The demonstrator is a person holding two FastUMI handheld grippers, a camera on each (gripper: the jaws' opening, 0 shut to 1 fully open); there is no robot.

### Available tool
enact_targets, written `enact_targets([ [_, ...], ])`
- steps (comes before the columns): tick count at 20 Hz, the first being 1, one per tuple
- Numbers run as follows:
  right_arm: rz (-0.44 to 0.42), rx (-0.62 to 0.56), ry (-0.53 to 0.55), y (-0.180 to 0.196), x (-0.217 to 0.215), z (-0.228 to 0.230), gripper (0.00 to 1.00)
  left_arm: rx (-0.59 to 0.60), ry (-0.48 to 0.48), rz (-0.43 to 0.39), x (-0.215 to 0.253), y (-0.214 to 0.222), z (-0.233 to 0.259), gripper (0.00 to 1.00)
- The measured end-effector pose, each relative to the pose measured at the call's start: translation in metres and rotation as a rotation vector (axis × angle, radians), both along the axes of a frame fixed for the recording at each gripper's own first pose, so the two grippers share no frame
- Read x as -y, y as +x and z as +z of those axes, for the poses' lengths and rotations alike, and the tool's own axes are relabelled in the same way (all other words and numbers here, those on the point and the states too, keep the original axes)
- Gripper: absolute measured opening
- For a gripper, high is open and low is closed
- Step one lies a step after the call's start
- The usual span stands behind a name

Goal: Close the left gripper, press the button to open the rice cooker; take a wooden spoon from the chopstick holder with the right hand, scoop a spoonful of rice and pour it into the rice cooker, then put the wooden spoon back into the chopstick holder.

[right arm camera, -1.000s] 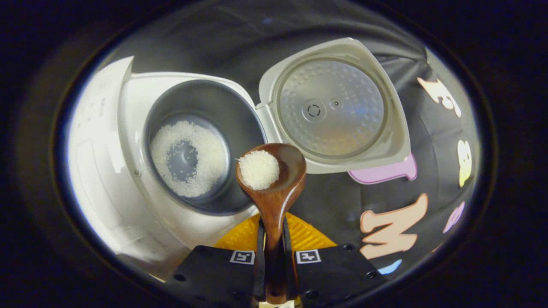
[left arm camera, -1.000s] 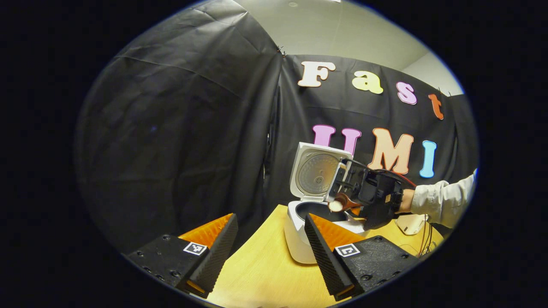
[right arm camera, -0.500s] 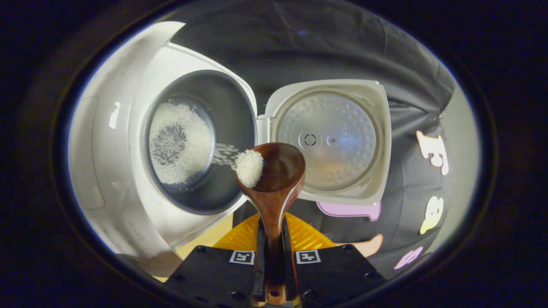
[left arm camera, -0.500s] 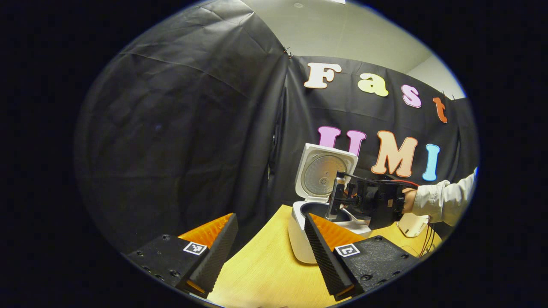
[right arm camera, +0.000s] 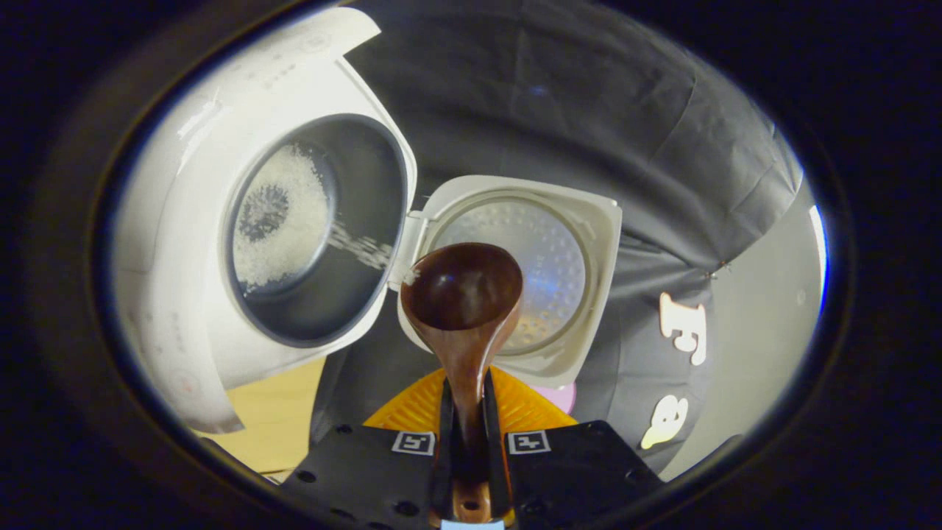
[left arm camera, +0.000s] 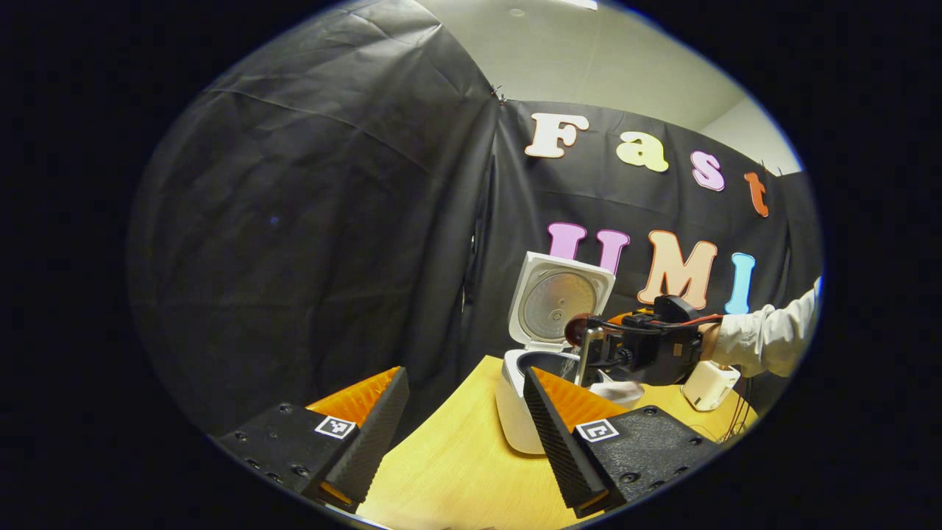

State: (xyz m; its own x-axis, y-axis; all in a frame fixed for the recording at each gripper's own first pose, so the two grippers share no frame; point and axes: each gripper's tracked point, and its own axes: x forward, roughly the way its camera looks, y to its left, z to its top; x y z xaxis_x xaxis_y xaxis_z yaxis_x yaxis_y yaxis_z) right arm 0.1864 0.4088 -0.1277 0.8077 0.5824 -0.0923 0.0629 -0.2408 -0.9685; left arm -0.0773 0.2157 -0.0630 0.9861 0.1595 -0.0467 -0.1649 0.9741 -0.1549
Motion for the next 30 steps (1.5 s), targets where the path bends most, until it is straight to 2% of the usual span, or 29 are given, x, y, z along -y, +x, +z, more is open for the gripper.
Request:
enact_targets([
  [2,-0.002,-0.002,-0.016,0.003,0.004,0.002,0.22,0.004,-0.002,-0.002,0.000,-0.001,0.001,0.92],
  [3,-0.025,-0.037,-0.010,0.006,0.010,-0.002,0.22,0.007,0.000,-0.004,0.001,0.000,0.001,0.92],
  [4,-0.062,-0.093,0.007,0.008,0.017,-0.008,0.21,0.010,0.003,-0.006,0.002,0.001,0.003,0.87],
  [5,-0.102,-0.151,0.036,0.011,0.024,-0.014,0.21,0.013,0.008,-0.009,0.003,0.001,0.004,0.92],
  [7,-0.190,-0.307,0.148,0.007,0.040,-0.019,0.24,0.017,0.025,-0.020,0.008,0.004,0.007,0.92],
  [8,-0.240,-0.401,0.225,0.003,0.045,-0.025,0.23,0.017,0.033,-0.028,0.012,0.006,0.008,0.87],
  [9,-0.276,-0.481,0.287,-0.002,0.049,-0.031,0.23,0.016,0.038,-0.037,0.017,0.007,0.009,0.92],
  [11,-0.347,-0.638,0.408,-0.009,0.059,-0.041,0.22,0.022,0.048,-0.061,0.027,0.011,0.014,0.92],
  [12,-0.371,-0.708,0.469,-0.017,0.062,-0.047,0.21,0.025,0.055,-0.073,0.033,0.013,0.017,0.87],
  [13,-0.394,-0.780,0.527,-0.027,0.067,-0.051,0.22,0.030,0.065,-0.085,0.038,0.017,0.019,0.92],
  [14,-0.415,-0.844,0.581,-0.036,0.070,-0.056,0.24,0.032,0.074,-0.097,0.044,0.021,0.022,0.87],
  [16,-0.450,-0.956,0.682,-0.054,0.078,-0.059,0.22,0.039,0.086,-0.122,0.056,0.026,0.027,0.87],
  [19,-0.514,-1.125,0.836,-0.074,0.096,-0.062,0.21,0.042,0.099,-0.158,0.076,0.035,0.030,0.92],
  [20,-0.521,-1.164,0.879,-0.077,0.100,-0.058,0.22,0.046,0.103,-0.172,0.084,0.037,0.033,0.87],
  [21,-0.520,-1.185,0.906,-0.082,0.107,-0.055,0.23,0.049,0.108,-0.187,0.092,0.041,0.036,0.87],
  [22,-0.525,-1.198,0.929,-0.089,0.119,-0.050,0.22,0.051,0.112,-0.200,0.100,0.044,0.037,0.92],
  [23,-0.529,-1.217,0.951,-0.094,0.131,-0.047,0.22,0.052,0.116,-0.215,0.108,0.046,0.039,0.92],
  [24,-0.530,-1.242,0.974,-0.099,0.139,-0.046,0.23,0.054,0.120,-0.230,0.117,0.048,0.040,0.88],
  [30,-0.538,-1.342,1.083,-0.146,0.209,-0.029,0.22,0.065,0.134,-0.321,0.173,0.061,0.048,0.88],
])
